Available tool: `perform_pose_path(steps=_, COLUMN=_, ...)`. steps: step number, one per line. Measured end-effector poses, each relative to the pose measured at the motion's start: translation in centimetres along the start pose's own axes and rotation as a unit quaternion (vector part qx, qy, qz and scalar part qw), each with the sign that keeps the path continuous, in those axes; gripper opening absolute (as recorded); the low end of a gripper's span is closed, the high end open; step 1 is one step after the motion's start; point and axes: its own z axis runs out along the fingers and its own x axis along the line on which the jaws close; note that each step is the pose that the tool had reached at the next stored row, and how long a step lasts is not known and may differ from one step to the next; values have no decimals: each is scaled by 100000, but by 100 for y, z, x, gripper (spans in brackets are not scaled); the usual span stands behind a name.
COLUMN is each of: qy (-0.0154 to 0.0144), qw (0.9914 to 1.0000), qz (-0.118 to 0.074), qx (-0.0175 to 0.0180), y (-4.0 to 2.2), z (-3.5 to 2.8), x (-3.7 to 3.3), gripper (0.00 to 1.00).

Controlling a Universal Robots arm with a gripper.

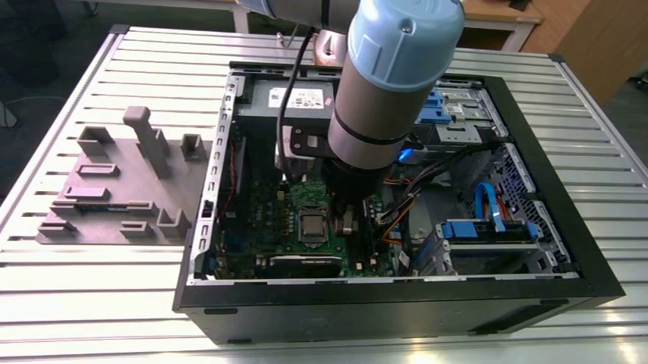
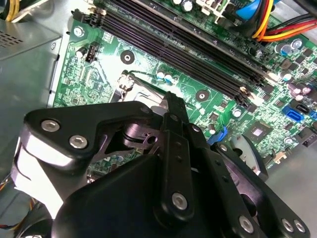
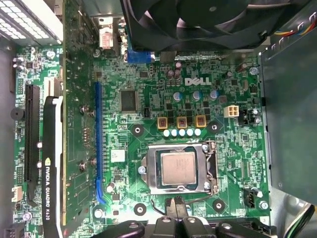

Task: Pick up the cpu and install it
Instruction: 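Install the first cpu locking lever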

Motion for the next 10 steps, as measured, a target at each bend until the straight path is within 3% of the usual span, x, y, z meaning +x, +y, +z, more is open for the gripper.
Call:
perform_pose_path(steps=6, qy=54, qw=99999, qz=-517, qx=-5, y=0, z=24, x=23, gripper=10)
perform_pose_path(steps=10, qy=460, qw=99994, qz=-1033, qx=-17, y=6, z=40, x=26, gripper=10)
